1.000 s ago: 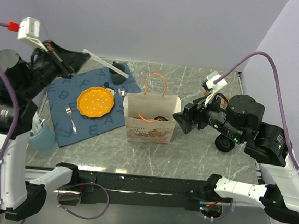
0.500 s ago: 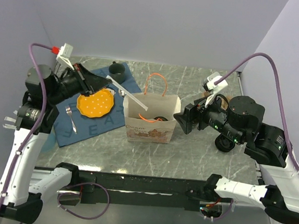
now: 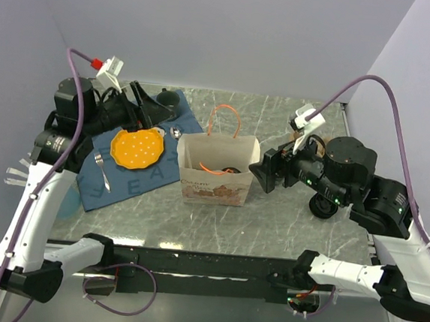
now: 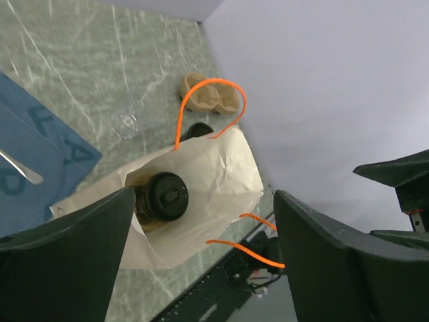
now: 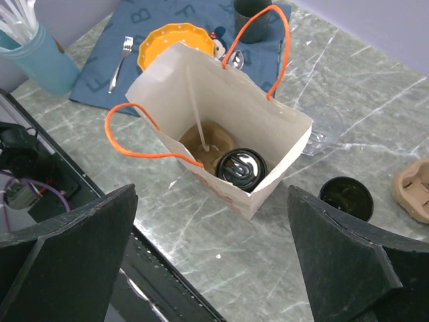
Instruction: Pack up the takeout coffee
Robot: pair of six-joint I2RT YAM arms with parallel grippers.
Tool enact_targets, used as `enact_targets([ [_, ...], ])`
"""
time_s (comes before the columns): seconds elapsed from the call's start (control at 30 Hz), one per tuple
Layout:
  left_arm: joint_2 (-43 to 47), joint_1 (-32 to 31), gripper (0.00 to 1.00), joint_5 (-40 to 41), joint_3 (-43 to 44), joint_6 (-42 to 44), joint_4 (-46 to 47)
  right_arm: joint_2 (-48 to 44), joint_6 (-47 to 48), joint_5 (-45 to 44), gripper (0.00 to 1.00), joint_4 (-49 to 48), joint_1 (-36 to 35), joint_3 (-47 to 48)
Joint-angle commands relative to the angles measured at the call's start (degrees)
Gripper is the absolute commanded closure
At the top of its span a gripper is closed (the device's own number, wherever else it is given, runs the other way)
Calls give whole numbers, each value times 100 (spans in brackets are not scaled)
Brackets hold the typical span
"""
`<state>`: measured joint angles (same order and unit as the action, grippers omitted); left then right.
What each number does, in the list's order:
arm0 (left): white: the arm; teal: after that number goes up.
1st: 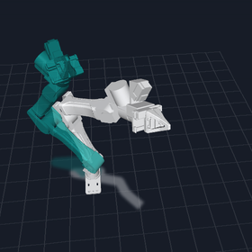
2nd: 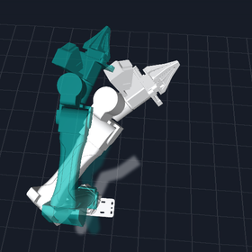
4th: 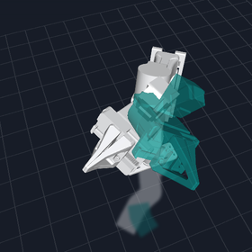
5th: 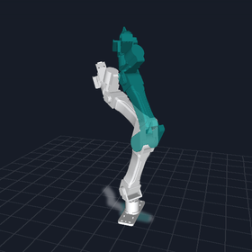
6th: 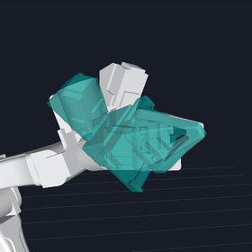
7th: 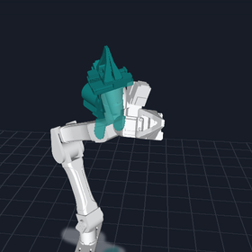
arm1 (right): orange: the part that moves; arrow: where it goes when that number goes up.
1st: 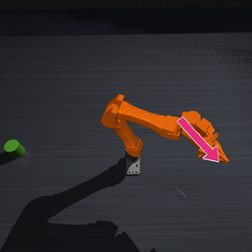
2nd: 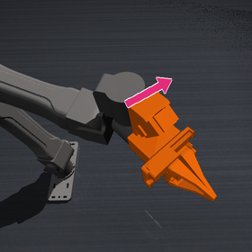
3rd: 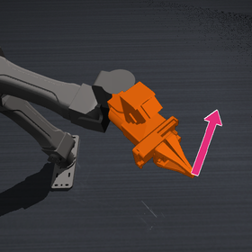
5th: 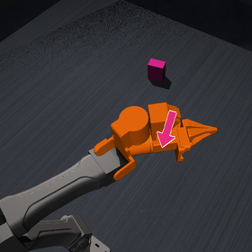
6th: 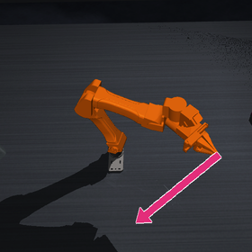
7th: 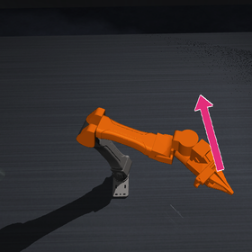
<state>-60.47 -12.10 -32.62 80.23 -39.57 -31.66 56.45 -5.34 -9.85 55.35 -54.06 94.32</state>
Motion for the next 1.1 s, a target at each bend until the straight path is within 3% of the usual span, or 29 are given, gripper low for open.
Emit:
enact_targets([
  [0.0,-79,-12,1,221,696,652,-515,156,-361,-61,0,124,10,341],
  [0.23,87,-12,3,186,382,846,-395,490,-1126,-132,0,687,10,710],
  [0.57,1308,-21,3,81,-639,635,-95,632,-3137,-184,0,626,1,870],
  [0.77,1695,-12,3,19,-841,609,71,166,-3482,-193,0,73,10,201],
  [1.07,1942,-21,3,-148,-1202,319,432,-195,-3632,-606,0,160,10,-98],
])
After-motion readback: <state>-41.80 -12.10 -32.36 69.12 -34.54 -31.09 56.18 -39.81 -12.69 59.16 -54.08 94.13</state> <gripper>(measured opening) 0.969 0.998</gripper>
